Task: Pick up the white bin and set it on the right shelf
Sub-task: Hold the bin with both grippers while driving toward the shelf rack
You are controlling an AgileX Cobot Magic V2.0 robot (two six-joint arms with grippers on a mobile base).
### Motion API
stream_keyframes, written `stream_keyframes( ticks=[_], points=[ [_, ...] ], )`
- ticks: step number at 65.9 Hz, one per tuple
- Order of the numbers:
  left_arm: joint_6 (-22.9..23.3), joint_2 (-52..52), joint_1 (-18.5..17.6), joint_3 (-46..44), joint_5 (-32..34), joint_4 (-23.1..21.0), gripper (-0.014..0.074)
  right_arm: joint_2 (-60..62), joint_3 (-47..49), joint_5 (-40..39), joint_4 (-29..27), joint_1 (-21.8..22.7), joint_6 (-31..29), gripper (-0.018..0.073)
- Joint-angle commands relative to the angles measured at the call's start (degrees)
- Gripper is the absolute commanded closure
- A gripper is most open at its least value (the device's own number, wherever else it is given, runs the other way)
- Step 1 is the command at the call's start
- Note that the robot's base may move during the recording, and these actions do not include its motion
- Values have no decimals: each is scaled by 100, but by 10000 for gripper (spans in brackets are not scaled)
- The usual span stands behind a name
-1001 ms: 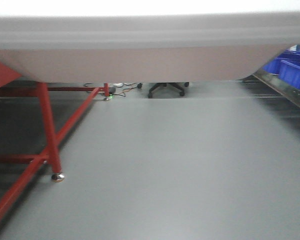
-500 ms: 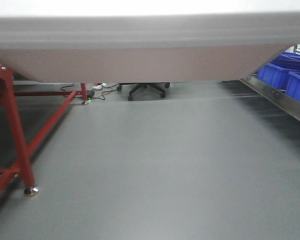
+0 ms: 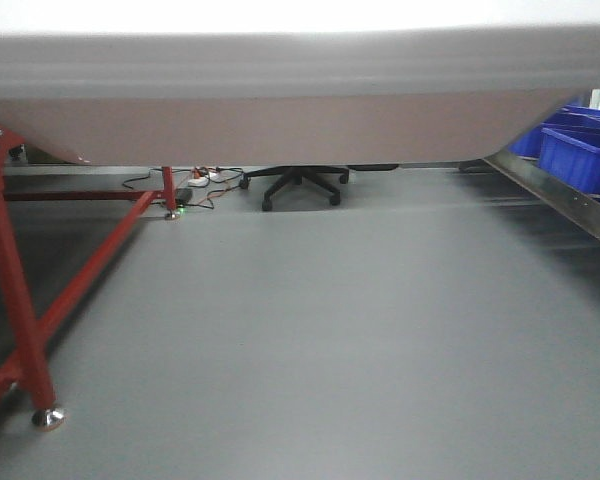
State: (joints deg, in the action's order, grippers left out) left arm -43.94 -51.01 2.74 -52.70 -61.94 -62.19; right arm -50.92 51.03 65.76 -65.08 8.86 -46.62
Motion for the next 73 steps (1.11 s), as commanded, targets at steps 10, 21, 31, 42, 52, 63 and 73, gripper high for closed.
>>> stream_keyframes(
  ticks=[10,21,31,42,52,63,73],
  points=[
    [-2,77,-108,-188,-292,-1105,346,77,154,683,-1022,-57,-80,253],
    [-2,77,-108,-188,-292,-1105,346,77,154,683,-1022,-57,-80,253],
    [-2,77,-108,-188,-292,-1105,346,77,154,683,-1022,-57,-80,253],
    [-2,77,-108,-188,-292,-1105,346,77,154,683,-1022,-57,-80,253],
    [-2,77,-108,-188,-292,-1105,346,77,154,683,-1022,-57,-80,253],
    [-2,77,-108,-188,-292,-1105,346,77,154,683,-1022,-57,-80,253],
    [-2,77,-108,-188,-292,-1105,346,77,154,683,-1022,-57,-80,253]
  ],
)
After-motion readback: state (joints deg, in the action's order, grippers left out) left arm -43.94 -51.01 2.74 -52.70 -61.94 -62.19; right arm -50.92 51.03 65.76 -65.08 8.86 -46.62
